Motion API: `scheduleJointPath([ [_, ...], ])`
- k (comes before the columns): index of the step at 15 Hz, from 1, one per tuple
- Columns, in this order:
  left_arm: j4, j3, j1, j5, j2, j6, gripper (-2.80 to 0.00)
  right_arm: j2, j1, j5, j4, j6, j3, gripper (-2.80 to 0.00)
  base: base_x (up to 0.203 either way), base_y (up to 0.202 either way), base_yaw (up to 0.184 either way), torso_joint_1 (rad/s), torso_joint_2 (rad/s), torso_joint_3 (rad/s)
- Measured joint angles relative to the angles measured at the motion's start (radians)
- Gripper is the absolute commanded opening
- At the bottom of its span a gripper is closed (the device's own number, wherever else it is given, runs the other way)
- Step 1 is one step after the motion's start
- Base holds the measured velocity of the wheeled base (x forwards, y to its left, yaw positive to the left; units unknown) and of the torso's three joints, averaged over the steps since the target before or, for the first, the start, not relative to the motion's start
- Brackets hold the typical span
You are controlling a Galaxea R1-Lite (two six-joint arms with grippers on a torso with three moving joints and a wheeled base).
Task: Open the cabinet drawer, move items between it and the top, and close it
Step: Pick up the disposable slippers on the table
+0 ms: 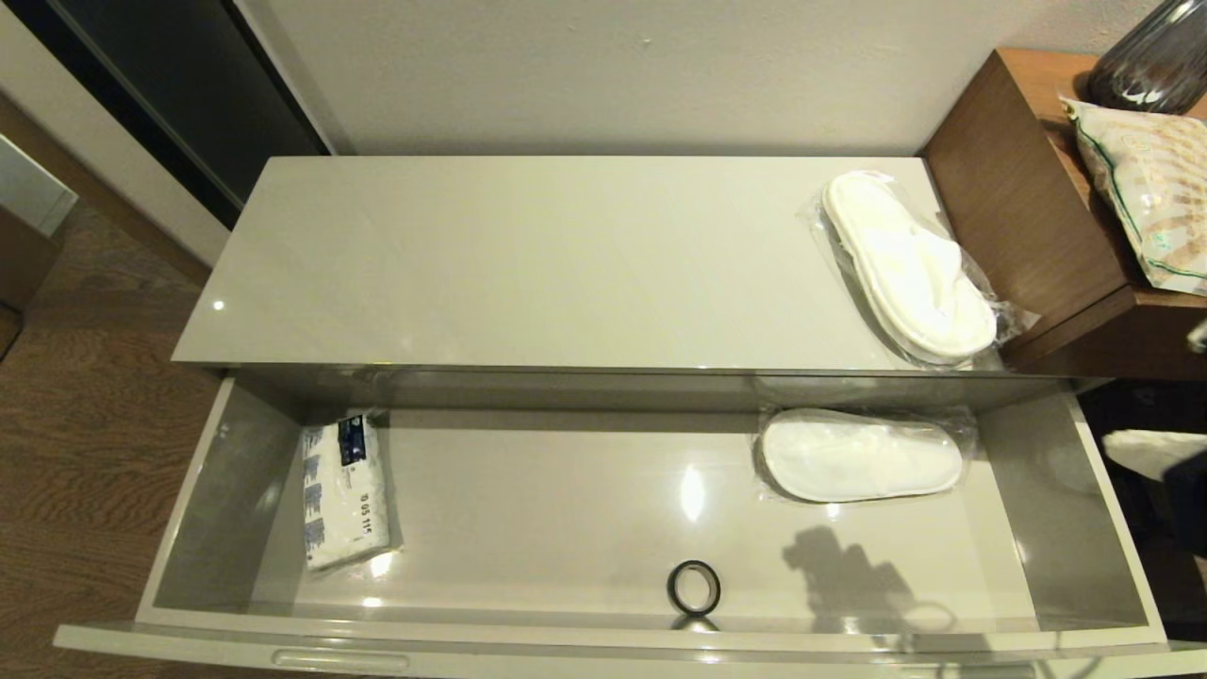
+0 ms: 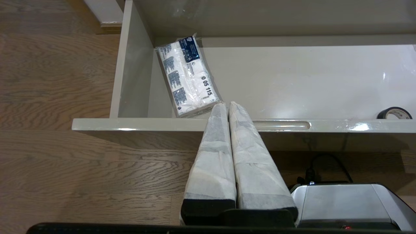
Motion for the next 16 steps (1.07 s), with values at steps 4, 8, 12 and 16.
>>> scheduleJointPath([
  [4,0.0,0.0,0.0,0.0,0.0,0.0,-2.8,0.373,0.1,-0.121,-0.315,-0.017,-0.084,0.0,0.0,0.0,0.0,0.0,0.0,0.0],
  [8,0.0,0.001,0.0,0.0,0.0,0.0,-2.8,0.647,0.188,-0.302,-0.66,-0.018,-0.198,0.0,0.0,0.0,0.0,0.0,0.0,0.0],
  [12,0.0,0.001,0.0,0.0,0.0,0.0,-2.8,0.699,0.215,-0.378,-0.767,-0.022,-0.225,0.0,0.0,0.0,0.0,0.0,0.0,0.0],
  [16,0.0,0.001,0.0,0.0,0.0,0.0,-2.8,0.673,0.234,-0.399,-0.774,-0.036,-0.227,0.0,0.0,0.0,0.0,0.0,0.0,0.0],
])
